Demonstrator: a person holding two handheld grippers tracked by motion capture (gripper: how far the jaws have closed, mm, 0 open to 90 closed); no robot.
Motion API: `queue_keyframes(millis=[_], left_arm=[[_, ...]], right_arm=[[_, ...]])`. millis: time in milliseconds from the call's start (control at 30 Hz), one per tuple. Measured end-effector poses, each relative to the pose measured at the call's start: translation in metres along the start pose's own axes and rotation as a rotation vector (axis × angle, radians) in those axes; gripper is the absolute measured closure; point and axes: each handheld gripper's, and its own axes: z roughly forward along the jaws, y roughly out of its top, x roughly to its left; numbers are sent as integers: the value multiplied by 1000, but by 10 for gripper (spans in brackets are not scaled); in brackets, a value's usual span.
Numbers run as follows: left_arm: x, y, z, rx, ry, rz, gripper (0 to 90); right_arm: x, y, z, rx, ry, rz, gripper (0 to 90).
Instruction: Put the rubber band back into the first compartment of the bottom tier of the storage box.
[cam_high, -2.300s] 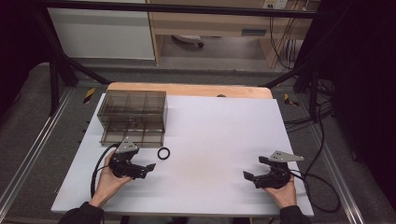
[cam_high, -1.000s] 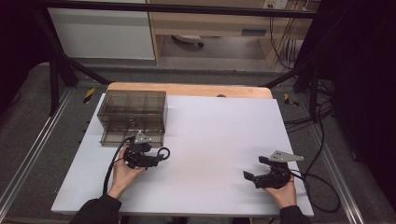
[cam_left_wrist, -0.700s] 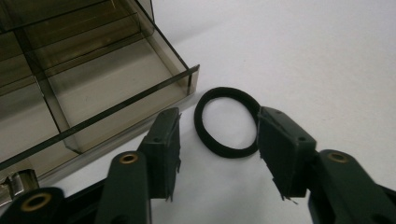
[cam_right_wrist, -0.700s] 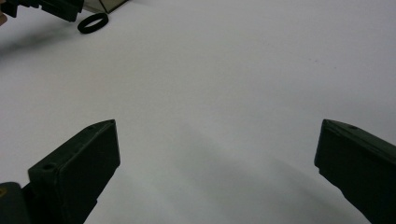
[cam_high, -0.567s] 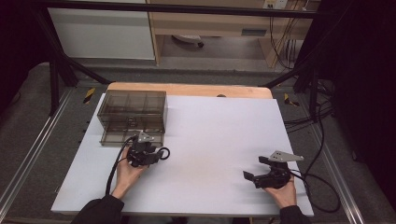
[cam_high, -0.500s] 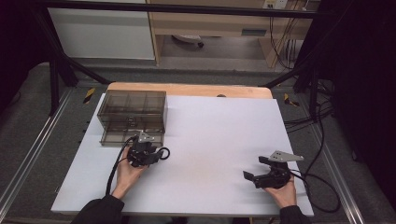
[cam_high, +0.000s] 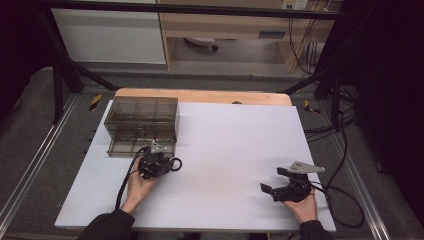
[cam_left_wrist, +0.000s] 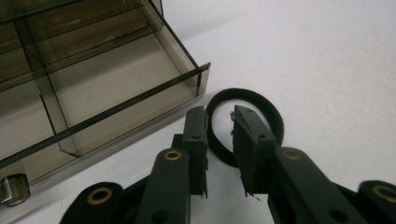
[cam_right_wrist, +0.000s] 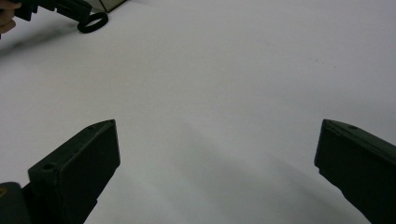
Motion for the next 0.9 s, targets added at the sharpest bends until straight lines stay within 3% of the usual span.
queue_keyframes(millis=[467,900], left_arm=[[-3,-1,3,13,34,4,823],[-2,-1,3,15,32,2,854]], right_arm=[[0,0,0,-1,0,1,7],[0,0,0,4,0,2,7]])
